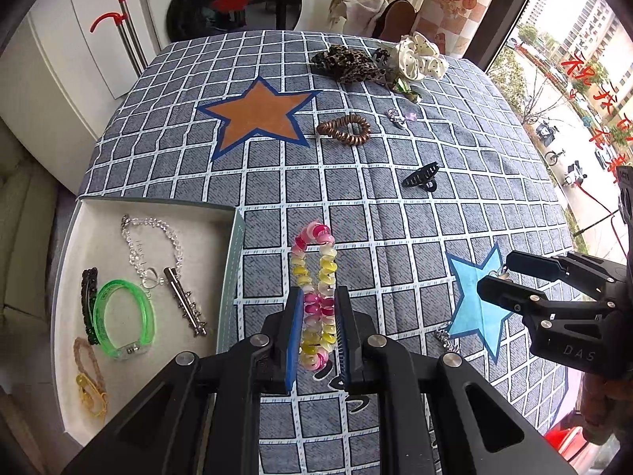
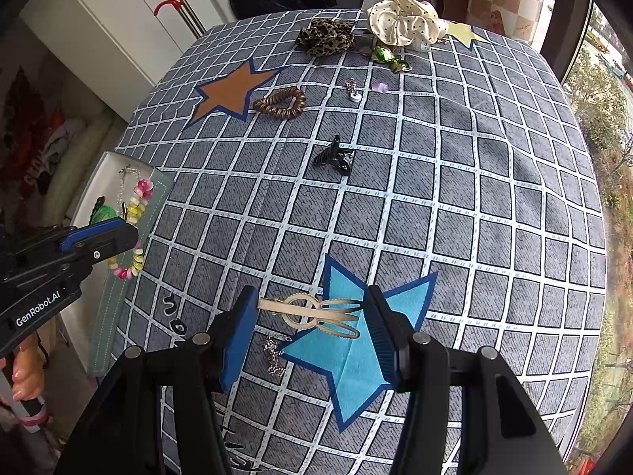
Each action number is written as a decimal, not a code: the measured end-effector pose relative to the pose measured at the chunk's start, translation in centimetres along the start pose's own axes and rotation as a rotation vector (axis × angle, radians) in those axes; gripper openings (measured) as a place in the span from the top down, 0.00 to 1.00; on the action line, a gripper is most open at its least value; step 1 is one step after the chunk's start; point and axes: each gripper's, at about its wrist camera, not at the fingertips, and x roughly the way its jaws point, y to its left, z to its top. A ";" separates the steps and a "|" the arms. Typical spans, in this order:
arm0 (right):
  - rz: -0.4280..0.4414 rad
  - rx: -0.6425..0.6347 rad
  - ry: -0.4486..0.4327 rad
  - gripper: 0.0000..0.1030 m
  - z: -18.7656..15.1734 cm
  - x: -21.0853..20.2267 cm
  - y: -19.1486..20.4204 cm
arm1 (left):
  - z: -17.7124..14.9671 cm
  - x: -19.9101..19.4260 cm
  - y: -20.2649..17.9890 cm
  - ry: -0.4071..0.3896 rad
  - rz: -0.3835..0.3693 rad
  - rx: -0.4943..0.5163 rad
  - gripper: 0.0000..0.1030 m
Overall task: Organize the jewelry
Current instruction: 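Carry the beige clip and bead bracelet over the white tray with both tools, then lower both items into the tray and open both tools, then withdraw both open tools from the tray back over the table, then grasp the small silver chain charm with the right tool while the left tool grasps the black claw clip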
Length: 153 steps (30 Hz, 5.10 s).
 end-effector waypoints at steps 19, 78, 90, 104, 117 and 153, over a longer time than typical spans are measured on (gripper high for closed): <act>0.110 -0.196 0.009 0.43 1.4 0.7 14.4 | -9.2 -3.8 12.1 0.021 0.102 -0.232 0.78; 0.049 -0.424 0.176 0.41 3.7 12.7 28.0 | -12.9 -0.1 17.4 0.084 0.222 -0.316 0.28; 0.169 -0.294 0.127 0.22 4.6 8.3 25.3 | -12.3 -0.6 17.1 0.107 0.242 -0.302 0.28; 0.144 -0.094 0.081 0.16 2.8 3.8 18.0 | -10.8 -1.2 14.4 0.083 0.273 -0.221 0.00; -0.006 0.125 0.073 0.00 -1.3 0.4 6.3 | -5.3 -2.2 7.5 0.011 0.208 -0.063 0.00; -0.156 0.015 -0.003 0.39 -7.0 2.9 3.9 | 8.2 8.3 -9.0 0.019 0.004 0.147 0.00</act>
